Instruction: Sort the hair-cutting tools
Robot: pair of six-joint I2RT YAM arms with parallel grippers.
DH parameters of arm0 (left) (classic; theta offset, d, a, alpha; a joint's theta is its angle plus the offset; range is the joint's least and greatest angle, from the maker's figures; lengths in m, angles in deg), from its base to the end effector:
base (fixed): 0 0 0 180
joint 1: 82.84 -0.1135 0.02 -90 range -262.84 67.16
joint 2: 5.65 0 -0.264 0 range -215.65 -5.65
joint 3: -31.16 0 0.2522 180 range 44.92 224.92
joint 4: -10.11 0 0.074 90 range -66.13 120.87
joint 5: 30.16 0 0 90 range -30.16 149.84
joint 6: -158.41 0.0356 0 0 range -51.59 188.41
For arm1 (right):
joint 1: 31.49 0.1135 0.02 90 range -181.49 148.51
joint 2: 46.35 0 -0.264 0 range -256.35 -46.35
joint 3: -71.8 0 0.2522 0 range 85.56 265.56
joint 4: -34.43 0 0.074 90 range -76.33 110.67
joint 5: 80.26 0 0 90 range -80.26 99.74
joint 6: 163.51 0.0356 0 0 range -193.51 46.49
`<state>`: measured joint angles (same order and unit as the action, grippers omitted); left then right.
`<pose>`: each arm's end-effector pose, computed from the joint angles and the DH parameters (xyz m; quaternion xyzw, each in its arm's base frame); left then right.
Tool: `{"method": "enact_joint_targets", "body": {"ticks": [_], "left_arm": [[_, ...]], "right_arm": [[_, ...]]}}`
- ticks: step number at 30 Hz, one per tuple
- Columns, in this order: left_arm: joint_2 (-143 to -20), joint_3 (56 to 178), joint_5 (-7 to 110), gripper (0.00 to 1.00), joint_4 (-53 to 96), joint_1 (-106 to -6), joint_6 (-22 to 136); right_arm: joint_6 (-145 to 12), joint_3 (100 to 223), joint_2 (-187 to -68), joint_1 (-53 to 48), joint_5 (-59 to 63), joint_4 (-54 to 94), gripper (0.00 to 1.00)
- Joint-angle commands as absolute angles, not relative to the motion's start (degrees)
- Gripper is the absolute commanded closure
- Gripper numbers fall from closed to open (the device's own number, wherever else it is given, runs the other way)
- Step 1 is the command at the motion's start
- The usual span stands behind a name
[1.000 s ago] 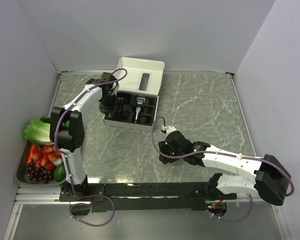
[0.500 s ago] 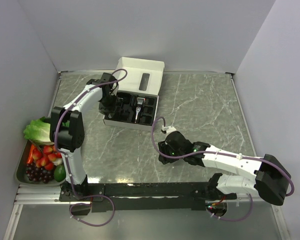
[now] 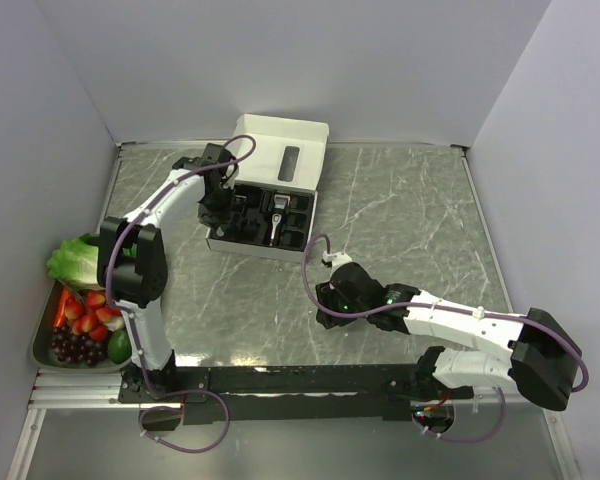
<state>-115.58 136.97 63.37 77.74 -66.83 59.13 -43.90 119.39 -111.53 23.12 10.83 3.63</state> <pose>0.3811 -0.1071 0.2395 0.0531 0.9855 -0.0050 0.1613 0.1293 0.1809 0.1950 -0.1990 0.9133 0.2316 0.2695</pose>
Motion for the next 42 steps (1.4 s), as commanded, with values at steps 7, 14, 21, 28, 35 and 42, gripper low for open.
{"method": "enact_joint_targets", "body": {"ticks": [7, 14, 21, 28, 35, 42], "left_arm": [[-112.18, 135.89, 63.98, 0.76, 77.13, -64.83, 58.48], [-114.28, 135.18, 64.67, 0.82, 76.69, -64.74, 58.66], [-117.27, 136.15, 65.82, 0.83, 76.52, -64.82, 58.83], [-119.30, 138.26, 67.93, 0.85, 76.26, -65.79, 58.57], [-115.52, 135.98, 63.98, 0.84, 74.94, -64.92, 58.22], [-108.23, 132.81, 60.37, 0.81, 73.53, -63.68, 57.08]], "right_arm": [[-42.74, 120.81, -112.97, 24.41, 11.68, 6.26, 0.47], [-42.92, 120.98, -113.14, 24.59, 12.20, 5.99, 0.47], [-42.74, 120.63, -113.23, 24.68, 12.29, 6.34, 0.47], [-42.83, 120.10, -112.00, 24.59, 13.08, 5.73, 0.47], [-42.83, 120.01, -112.26, 24.68, 12.82, 6.17, 0.47], [-43.71, 121.86, -112.96, 24.59, 14.05, 5.11, 0.43]]}}
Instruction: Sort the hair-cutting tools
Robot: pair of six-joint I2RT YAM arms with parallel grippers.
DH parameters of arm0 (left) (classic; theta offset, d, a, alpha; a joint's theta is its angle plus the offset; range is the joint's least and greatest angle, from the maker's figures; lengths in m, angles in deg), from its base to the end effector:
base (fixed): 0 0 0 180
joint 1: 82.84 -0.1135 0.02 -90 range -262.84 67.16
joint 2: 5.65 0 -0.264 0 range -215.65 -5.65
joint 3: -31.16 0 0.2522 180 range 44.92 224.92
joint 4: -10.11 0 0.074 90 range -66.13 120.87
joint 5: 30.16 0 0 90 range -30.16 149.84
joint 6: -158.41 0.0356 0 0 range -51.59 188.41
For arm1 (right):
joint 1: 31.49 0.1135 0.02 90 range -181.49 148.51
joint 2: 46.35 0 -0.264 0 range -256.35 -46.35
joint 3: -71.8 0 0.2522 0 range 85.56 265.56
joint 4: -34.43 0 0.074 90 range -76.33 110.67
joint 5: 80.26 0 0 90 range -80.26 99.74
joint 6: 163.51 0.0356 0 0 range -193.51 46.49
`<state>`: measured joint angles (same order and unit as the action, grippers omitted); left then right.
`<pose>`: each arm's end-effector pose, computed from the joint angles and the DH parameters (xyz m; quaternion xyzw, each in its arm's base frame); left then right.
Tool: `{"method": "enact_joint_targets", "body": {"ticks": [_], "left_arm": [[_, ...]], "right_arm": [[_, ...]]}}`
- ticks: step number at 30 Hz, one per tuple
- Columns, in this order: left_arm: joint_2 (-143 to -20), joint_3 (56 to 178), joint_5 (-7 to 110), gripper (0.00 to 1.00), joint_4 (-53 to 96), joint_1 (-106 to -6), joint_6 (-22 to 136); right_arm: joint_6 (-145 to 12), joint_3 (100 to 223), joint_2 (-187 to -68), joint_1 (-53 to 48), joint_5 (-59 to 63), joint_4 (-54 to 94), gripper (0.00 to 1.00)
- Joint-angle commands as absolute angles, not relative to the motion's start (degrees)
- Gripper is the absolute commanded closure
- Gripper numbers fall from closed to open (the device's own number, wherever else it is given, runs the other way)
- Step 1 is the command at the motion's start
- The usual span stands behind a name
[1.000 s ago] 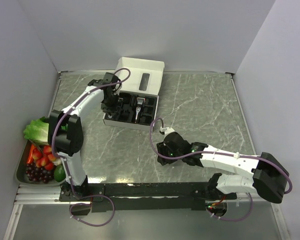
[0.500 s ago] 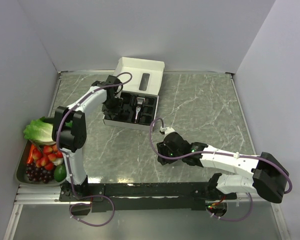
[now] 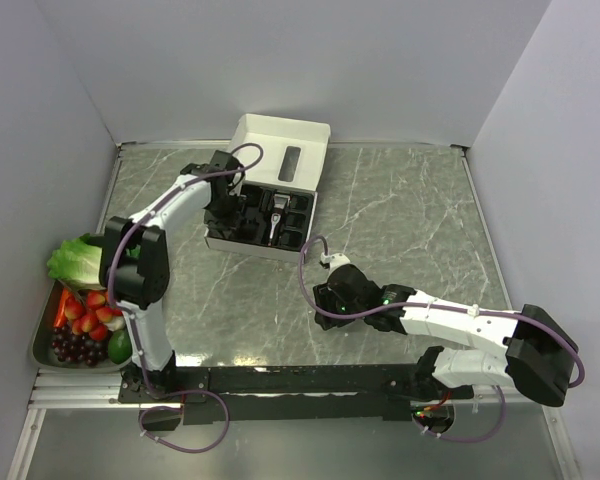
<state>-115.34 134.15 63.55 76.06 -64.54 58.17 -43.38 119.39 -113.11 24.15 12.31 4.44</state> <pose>0.3730 -0.1209 0.2281 0.0646 0.9859 -0.0061 0.1540 0.1287 0.1854 0.1904 -0.1992 0.9155 0.2220 0.2699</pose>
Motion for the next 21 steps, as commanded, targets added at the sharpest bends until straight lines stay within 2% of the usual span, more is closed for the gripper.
{"method": "enact_joint_targets", "body": {"ticks": [1, 6, 10, 12, 13, 16, 17, 21], "left_arm": [[-105.96, 132.46, 59.59, 0.81, 72.57, -63.68, 56.81], [-101.81, 132.45, 59.67, 0.79, 71.95, -63.77, 53.83], [-100.40, 133.42, 67.99, 0.80, 70.72, -64.21, 50.23], [-101.45, 135.26, 72.30, 0.82, 71.85, -65.08, 47.85], [-102.85, 135.88, 72.93, 0.83, 72.03, -66.31, 47.32], [-106.36, 138.08, 77.06, 0.89, 72.39, -68.42, 45.04], [-107.33, 138.87, 77.68, 0.90, 72.30, -68.86, 44.16], [-111.55, 141.07, 78.21, 0.98, 70.28, -70.62, 43.01]], "right_arm": [[-43.80, 122.38, -113.05, 24.68, 14.57, 4.94, 0.42], [-44.76, 125.19, -114.63, 23.89, 16.07, 3.97, 0.41], [-44.85, 127.22, -115.34, 20.99, 17.74, 3.71, 0.41], [-44.77, 128.27, -115.86, 17.06, 16.95, 4.32, 0.45], [-44.85, 128.63, -116.13, 15.38, 16.60, 4.50, 0.47], [-45.03, 130.73, -118.32, 10.27, 16.34, 4.76, 0.63], [-44.68, 131.35, -119.02, 9.30, 16.42, 5.02, 0.71], [-43.27, 134.33, -124.11, 6.13, 16.25, 6.34, 0.90]]}}
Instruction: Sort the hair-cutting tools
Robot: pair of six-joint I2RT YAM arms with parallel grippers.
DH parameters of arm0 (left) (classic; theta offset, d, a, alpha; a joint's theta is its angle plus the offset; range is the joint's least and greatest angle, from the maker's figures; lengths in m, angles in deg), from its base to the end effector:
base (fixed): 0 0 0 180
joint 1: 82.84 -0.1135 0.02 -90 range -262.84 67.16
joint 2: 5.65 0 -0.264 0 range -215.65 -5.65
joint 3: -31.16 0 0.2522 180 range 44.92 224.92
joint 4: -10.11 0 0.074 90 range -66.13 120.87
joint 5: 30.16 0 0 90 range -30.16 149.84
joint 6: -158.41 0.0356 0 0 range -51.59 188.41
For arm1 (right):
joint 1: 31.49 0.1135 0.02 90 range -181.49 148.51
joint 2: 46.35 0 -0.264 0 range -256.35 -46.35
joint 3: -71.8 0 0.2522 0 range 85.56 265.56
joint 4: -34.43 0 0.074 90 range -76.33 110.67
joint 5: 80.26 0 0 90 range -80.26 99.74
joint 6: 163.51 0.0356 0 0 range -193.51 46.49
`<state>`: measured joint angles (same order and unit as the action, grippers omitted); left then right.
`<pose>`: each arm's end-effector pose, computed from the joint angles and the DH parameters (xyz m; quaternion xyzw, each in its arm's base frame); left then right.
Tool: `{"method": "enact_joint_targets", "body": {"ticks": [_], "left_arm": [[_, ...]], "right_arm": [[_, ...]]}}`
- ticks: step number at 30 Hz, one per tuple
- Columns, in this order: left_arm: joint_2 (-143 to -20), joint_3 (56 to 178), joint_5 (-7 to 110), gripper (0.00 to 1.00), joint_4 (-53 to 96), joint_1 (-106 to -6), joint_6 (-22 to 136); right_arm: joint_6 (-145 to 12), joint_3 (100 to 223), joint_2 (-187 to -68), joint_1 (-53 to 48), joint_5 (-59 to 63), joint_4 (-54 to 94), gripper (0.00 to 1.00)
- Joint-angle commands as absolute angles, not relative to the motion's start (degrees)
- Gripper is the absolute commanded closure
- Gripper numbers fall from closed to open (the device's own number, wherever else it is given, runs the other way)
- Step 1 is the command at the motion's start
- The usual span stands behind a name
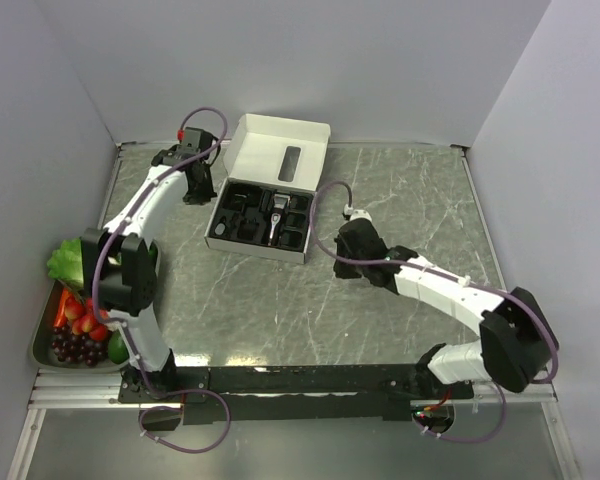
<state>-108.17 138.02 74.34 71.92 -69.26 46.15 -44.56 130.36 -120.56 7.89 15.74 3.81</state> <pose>0.3783 -0.0822 0.2989 -0.1073 0.9469 0.0298 0.3016 0.2085 0.1663 0.2204 -0.0648 0.9247 0.1687 0.3350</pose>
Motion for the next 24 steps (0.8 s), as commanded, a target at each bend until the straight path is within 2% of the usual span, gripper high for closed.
{"method": "enact_joint_targets", "body": {"ticks": [1, 7, 15, 24], "left_arm": [[-113.48, 141.59, 78.47, 0.99, 69.84, -71.06, 42.84], [-121.39, 145.37, 77.95, 0.99, 68.78, -72.21, 43.01], [-125.09, 142.30, 73.91, 0.99, 64.83, -73.26, 42.84], [-121.16, 128.88, 66.10, 0.99, 58.34, -73.26, 41.87]], "right_arm": [[-43.18, 134.86, -125.00, 5.35, 16.16, 6.60, 1.00], [-43.18, 138.21, -133.35, 2.01, 14.58, 9.77, 1.00], [-45.38, 142.07, -141.78, -0.28, 12.65, 15.92, 1.00], [-49.07, 150.86, -153.65, -0.29, 5.70, 16.37, 1.00]]}}
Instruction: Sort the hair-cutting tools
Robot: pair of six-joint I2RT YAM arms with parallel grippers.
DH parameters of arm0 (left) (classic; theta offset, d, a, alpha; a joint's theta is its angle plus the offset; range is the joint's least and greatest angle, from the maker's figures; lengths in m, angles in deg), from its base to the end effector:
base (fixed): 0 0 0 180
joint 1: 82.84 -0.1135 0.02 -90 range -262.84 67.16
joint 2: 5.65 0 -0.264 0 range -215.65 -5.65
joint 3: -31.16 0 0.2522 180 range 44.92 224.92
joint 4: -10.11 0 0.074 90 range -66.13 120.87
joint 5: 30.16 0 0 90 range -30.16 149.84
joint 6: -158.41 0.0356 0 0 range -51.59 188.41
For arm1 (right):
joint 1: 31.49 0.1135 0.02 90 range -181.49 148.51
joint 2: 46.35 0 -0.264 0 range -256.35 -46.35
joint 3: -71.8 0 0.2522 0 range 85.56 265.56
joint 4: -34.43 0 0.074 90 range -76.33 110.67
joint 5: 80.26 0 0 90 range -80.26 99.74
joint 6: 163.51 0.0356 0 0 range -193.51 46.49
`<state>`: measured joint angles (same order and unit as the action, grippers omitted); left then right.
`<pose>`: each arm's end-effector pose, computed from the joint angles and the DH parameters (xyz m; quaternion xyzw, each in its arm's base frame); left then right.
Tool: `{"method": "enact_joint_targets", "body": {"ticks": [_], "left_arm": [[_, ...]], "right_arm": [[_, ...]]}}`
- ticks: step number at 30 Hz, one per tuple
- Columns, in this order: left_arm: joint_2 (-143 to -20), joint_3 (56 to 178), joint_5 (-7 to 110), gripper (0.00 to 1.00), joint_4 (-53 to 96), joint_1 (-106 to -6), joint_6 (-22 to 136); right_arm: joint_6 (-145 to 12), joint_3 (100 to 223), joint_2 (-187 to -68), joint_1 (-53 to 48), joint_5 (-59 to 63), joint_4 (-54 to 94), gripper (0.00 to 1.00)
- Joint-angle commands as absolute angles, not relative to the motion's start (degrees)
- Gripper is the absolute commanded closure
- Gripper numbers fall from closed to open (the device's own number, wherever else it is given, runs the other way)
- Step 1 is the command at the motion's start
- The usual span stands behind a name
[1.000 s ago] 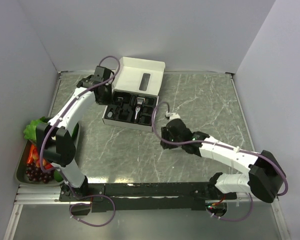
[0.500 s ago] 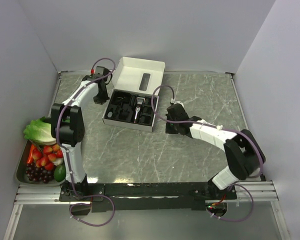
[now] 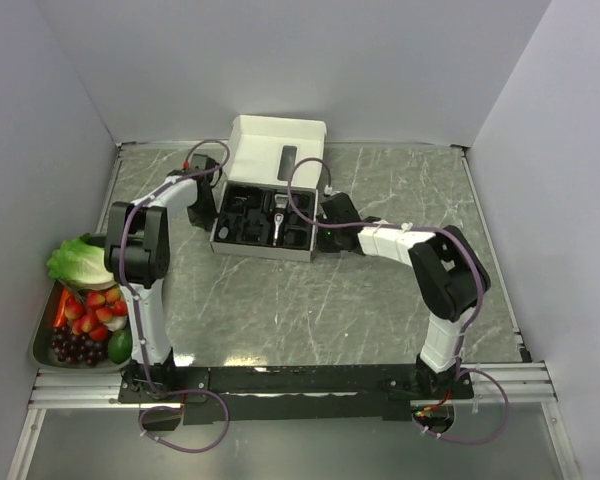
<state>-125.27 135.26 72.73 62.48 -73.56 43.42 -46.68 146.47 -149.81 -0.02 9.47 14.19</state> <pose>0.4300 -0.0622 0.1748 -0.1546 0.9631 0.0491 0.2145 0.3192 0.1956 0.1660 -0.0387 0.9360 0.1724 0.3046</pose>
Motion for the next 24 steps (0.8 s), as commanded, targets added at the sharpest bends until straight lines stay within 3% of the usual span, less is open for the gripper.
{"method": "enact_joint_targets", "body": {"ticks": [1, 9, 24], "left_arm": [[-120.53, 127.55, 65.30, 0.99, 57.72, -73.26, 41.70], [-112.98, 114.63, 60.28, 0.99, 51.38, -71.60, 38.80], [-107.79, 107.94, 64.85, 0.99, 48.13, -57.62, 34.75]], "right_arm": [[-49.68, 151.39, -154.70, -0.29, 5.44, 16.01, 1.00], [-51.62, 149.20, -153.58, -0.20, 3.42, 16.10, 1.00], [-56.89, 141.47, -149.01, -0.20, 5.79, 19.26, 1.00]]}}
